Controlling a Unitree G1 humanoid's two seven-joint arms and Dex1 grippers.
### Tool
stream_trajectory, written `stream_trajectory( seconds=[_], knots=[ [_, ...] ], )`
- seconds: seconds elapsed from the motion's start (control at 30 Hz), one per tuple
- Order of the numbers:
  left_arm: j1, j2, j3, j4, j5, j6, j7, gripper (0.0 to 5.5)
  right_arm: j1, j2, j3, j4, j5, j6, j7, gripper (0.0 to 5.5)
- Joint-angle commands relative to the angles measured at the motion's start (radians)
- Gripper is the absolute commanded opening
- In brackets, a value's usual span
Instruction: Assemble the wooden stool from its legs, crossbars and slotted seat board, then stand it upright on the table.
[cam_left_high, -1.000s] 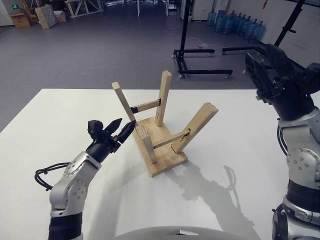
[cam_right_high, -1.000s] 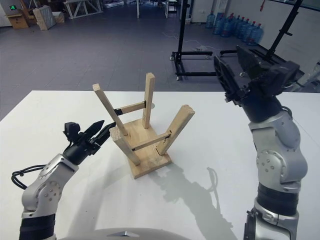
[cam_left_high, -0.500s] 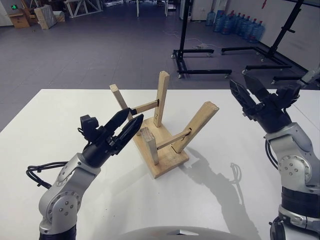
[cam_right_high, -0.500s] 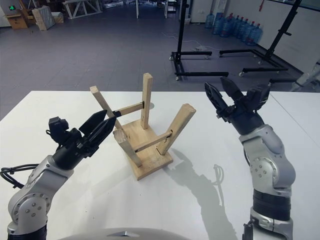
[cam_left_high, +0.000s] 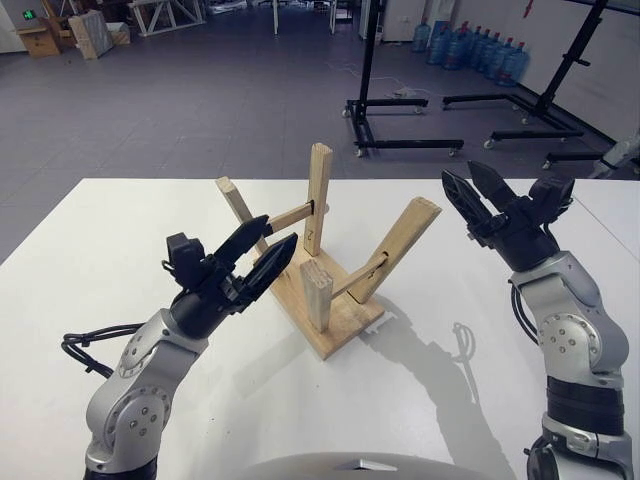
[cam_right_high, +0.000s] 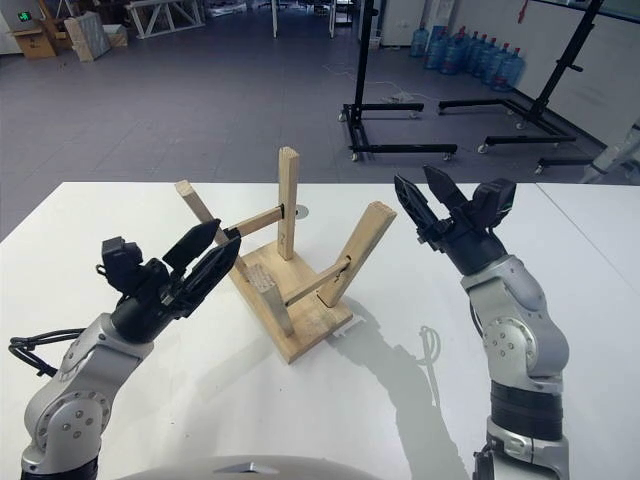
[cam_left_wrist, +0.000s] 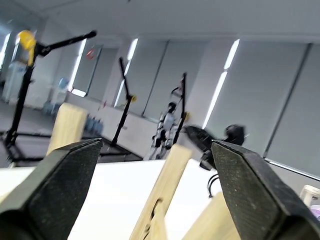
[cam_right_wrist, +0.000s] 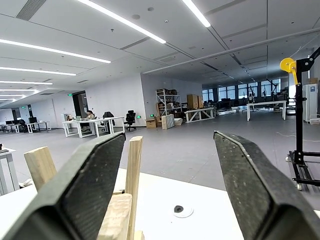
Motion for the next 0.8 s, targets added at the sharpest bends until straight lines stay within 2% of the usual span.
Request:
stream_trajectory(
  seconds=[0.03,0.27,0.67,0.8],
  knots=[
    [0.023,0.014,-0.038,-0.031,0.014,-0.017,-0.024,3.96,-0.015,-0.007,-0.007,0.017,0.0,0.019,0.004,3.27],
    [0.02,0.005,-0.154,0.097,0.12,-0.012,-0.024,3.96,-0.067,-0.017,0.009,0.057,-0.005,0.037,0.031,3.27],
    [-0.015,-0.007,-0.162,0.118,0.131,-0.01,-0.002,3.96,-0.119,-0.05,-0.02,0.165,-0.05,-0.004,0.089,3.27],
    [-0.025,-0.002,-0.166,0.12,0.126,0.002,0.001,3.96,-0.246,-0.12,-0.03,0.378,-0.122,-0.075,0.164,3.27]
  ],
)
